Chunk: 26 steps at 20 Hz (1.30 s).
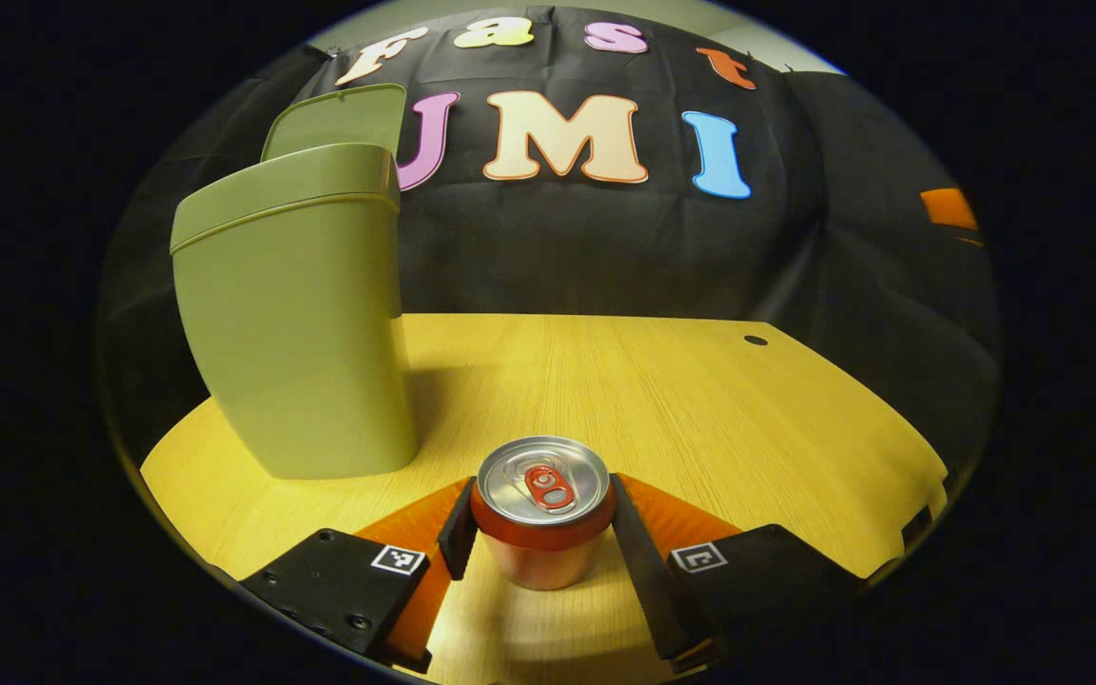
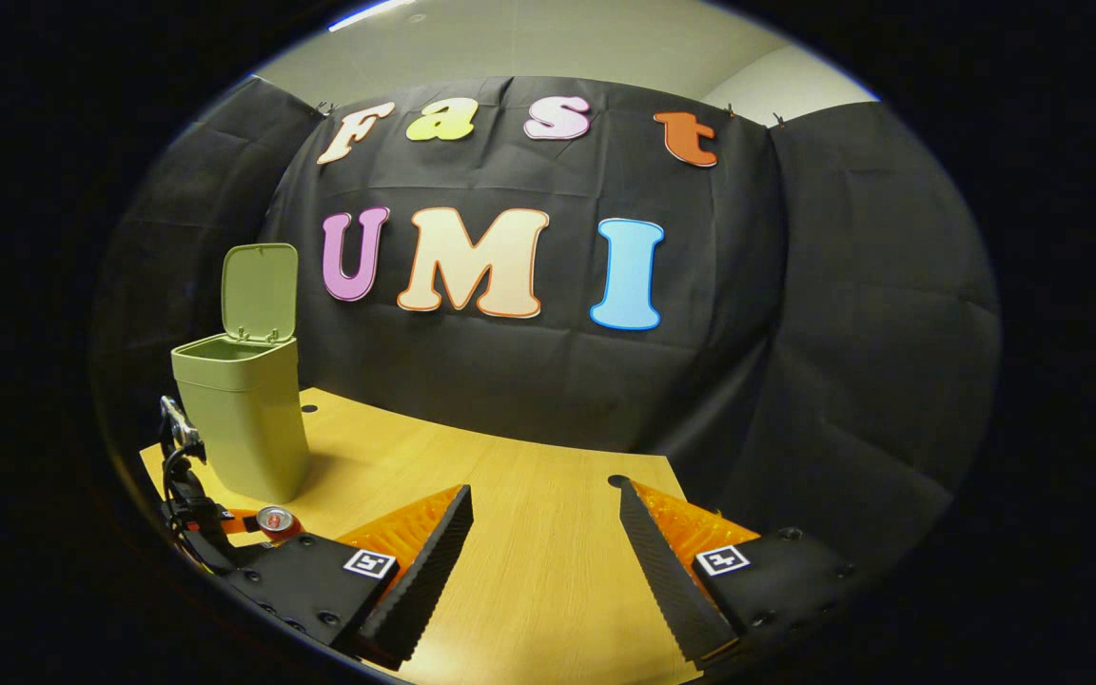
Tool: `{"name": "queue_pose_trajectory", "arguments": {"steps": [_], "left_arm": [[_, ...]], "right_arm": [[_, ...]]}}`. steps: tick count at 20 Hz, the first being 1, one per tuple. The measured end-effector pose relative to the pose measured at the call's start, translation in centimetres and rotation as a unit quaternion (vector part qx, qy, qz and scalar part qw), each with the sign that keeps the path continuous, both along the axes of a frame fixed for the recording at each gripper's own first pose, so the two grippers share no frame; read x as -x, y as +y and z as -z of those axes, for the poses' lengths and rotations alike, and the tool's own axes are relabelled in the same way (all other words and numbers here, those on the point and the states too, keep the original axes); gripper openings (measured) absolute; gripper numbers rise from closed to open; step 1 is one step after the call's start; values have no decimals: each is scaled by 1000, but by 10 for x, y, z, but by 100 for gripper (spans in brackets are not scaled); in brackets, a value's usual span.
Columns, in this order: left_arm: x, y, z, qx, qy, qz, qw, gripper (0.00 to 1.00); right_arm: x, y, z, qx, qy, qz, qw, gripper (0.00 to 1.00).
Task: Press the lid of the desktop garbage bin to open it, pick up the crumpled paper on the desktop and throw it into the bin, then pick up the pop can on the desktop and drop it into the bin, and finally close the garbage bin lid.
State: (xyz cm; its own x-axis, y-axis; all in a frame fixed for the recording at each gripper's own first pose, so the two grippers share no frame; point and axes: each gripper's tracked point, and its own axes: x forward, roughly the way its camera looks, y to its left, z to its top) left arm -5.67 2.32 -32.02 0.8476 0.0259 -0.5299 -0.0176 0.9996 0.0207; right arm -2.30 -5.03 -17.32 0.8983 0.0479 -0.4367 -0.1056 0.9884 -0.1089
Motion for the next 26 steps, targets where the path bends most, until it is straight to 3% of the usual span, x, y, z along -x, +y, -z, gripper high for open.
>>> {"name": "queue_pose_trajectory", "arguments": {"steps": [6, 15, 21, 26], "left_arm": [[-19, 1, -60, -8, -44, 16, 999, 78], [-83, 2, -205, 7, -153, 26, 988, 78], [-119, 37, -295, 12, -221, 4, 975, 78], [-139, 92, -320, -23, -234, -29, 971, 77]], "right_arm": [[5, 26, 2, -24, -5, -15, 1000, 98], [9, 49, -1, -60, -15, -15, 998, 98], [14, 46, -4, -69, -20, 10, 997, 99], [19, 47, -1, -76, -20, 28, 997, 99]]}}
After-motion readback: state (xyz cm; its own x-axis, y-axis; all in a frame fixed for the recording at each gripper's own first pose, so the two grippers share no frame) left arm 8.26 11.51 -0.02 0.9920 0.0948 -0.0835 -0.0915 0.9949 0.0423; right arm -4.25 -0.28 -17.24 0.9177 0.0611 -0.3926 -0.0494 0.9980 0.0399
